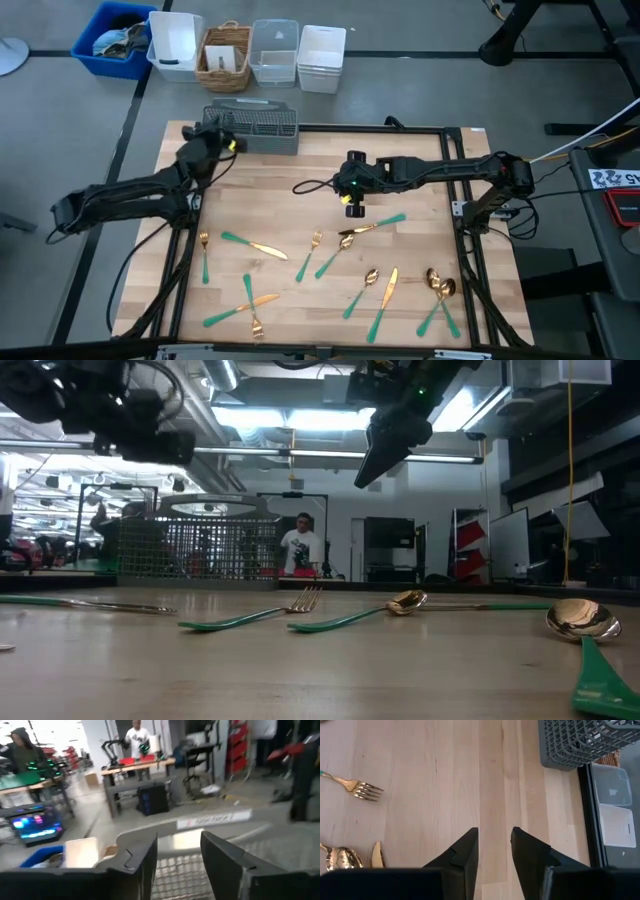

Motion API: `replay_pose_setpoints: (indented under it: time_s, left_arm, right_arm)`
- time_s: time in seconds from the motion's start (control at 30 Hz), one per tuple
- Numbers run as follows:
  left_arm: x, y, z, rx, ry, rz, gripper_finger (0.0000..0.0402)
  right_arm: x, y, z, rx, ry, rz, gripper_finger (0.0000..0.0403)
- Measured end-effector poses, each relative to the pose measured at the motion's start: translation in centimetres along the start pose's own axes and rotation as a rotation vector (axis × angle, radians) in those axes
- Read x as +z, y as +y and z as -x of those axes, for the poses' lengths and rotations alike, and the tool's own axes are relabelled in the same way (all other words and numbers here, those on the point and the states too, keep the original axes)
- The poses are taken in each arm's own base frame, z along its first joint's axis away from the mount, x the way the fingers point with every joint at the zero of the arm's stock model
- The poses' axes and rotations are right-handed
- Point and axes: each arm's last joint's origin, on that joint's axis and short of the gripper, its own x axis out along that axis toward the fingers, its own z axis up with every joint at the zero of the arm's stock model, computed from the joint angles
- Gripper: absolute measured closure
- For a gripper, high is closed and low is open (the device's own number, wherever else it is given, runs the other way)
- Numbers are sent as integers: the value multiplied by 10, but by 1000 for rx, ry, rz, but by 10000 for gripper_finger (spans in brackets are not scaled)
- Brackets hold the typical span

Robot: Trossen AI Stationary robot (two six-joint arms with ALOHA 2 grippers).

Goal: Sort silverware
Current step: Put the green fork into the gray silverware basket

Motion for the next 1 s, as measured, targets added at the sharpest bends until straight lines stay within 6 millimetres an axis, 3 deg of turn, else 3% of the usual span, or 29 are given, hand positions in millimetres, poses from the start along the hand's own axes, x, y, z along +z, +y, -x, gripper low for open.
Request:
replay_pose_setpoints:
  time_s: [0.23,0.37,0.47,0.6,0.77,0.87,1.0]
  left_arm:
    - [19,4,34,-222,-92,238,257]
    - [23,1,58,-585,-87,347,264]
    - [19,-1,76,-857,19,455,267]
    - [4,-2,94,-1092,314,585,268]
    - [-17,-2,113,-1259,832,678,269]
    - [-30,1,122,-1207,1193,716,269]
    - [-48,10,129,-935,1607,729,269]
  right_arm:
    - [0,0,0,1,0,0,288]
    - [0,0,0,4,0,0,288]
    - [0,0,0,16,-2,0,288]
    - [0,1,0,40,-7,1,288]
    - [0,2,0,50,-9,0,288]
    - [0,2,0,59,-11,0,288]
    - [0,2,0,66,-13,1,288]
